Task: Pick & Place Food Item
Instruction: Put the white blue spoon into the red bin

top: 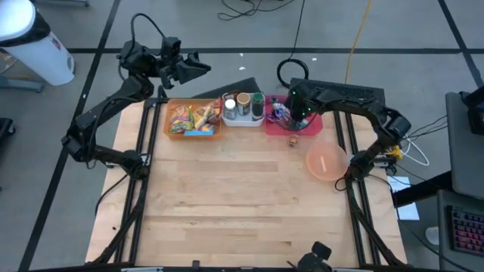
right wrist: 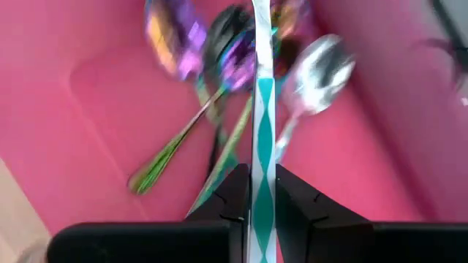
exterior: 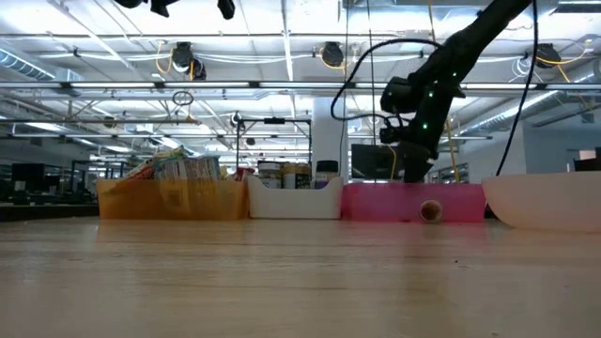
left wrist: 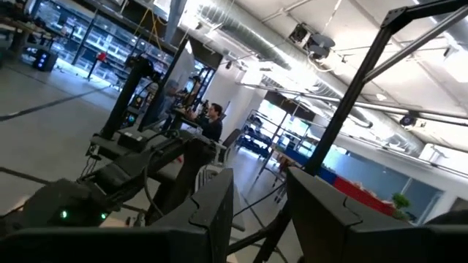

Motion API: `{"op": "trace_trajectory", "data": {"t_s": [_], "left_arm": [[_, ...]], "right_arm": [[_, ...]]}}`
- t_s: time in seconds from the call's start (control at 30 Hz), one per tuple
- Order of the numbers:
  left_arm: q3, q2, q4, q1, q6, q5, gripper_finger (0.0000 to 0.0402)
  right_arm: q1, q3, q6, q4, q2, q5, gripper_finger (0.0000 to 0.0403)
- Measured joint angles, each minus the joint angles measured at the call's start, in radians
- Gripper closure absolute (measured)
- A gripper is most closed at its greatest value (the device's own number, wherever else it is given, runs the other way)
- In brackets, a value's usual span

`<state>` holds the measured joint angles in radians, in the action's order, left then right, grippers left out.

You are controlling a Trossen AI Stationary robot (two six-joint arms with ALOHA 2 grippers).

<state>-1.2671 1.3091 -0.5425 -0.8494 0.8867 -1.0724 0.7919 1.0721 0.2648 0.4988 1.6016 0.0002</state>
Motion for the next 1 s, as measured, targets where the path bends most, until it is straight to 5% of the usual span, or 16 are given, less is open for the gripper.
{"op": "trace_trajectory", "data": {"t_s": [0.83, 1.0], "left_arm": [[0.000, 0.000, 0.084, 0.006, -0.047, 0.000, 0.0270], [0.000, 0.000, 0.083, 0.006, -0.047, 0.000, 0.0270]], "right_arm": [[-0.031, 0.000, 0.037, -0.008, 0.114, 0.031, 0.0376], [-0.031, 0.000, 0.019, -0.008, 0.114, 0.031, 0.0328]]}}
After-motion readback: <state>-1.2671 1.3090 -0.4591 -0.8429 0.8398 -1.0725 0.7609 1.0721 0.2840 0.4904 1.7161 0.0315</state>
